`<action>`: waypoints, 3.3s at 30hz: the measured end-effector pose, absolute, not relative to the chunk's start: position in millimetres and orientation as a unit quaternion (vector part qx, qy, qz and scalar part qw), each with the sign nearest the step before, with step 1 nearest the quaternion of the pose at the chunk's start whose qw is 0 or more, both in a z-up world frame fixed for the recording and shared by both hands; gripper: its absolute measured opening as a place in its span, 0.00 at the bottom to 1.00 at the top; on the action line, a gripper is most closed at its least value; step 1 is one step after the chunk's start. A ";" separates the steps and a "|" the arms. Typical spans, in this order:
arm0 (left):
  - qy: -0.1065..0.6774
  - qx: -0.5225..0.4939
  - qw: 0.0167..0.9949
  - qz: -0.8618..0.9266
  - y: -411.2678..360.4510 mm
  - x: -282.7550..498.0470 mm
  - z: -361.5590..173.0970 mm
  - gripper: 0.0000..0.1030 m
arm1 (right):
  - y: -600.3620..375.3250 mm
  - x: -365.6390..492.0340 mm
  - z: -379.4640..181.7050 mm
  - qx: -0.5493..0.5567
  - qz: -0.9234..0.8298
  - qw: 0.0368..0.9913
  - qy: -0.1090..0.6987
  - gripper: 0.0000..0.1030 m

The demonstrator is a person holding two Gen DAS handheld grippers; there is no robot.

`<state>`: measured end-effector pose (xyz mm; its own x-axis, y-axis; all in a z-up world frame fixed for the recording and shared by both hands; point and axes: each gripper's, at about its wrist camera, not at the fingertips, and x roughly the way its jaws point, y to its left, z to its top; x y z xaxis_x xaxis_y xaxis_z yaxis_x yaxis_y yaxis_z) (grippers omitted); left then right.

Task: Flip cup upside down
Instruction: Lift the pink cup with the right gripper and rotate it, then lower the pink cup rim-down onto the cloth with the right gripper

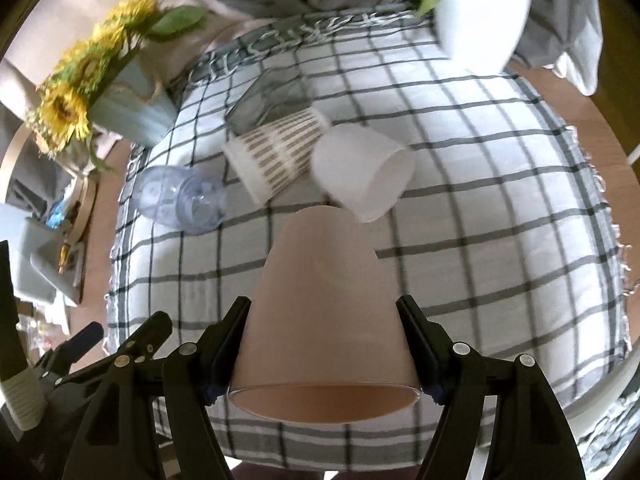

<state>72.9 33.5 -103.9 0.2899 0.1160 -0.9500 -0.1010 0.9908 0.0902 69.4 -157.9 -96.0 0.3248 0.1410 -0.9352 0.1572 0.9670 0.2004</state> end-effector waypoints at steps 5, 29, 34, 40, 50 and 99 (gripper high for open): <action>0.603 0.011 0.793 0.082 54.3 73.6 -116.7 1.00 | -136.6 80.1 -112.6 0.131 -0.004 0.798 0.588 0.71; 0.621 0.006 0.777 0.104 76.1 60.0 -133.1 1.00 | -113.4 71.8 -151.9 0.124 -0.010 0.766 0.631 0.70; 0.616 0.005 0.781 0.104 75.9 60.5 -127.9 1.00 | -113.8 73.4 -155.9 0.135 -0.009 0.757 0.640 0.71; 0.606 0.011 0.790 0.093 71.8 56.3 -112.3 1.00 | -122.0 65.3 -127.5 0.148 -0.009 0.773 0.617 0.77; 0.604 0.012 0.797 0.006 19.7 56.4 -88.2 1.00 | -157.0 39.4 -73.2 0.159 -0.037 0.797 0.582 0.77; 0.629 0.009 0.772 -0.094 -89.4 145.8 -113.4 0.62 | -259.5 52.7 -103.4 0.255 -0.107 0.764 0.583 0.77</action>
<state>145.8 -89.4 -113.4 0.1908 -0.1327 -0.9726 0.1563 0.9823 -0.1034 52.7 -259.5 -103.4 0.2968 0.1342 -0.9454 0.4616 0.8465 0.2651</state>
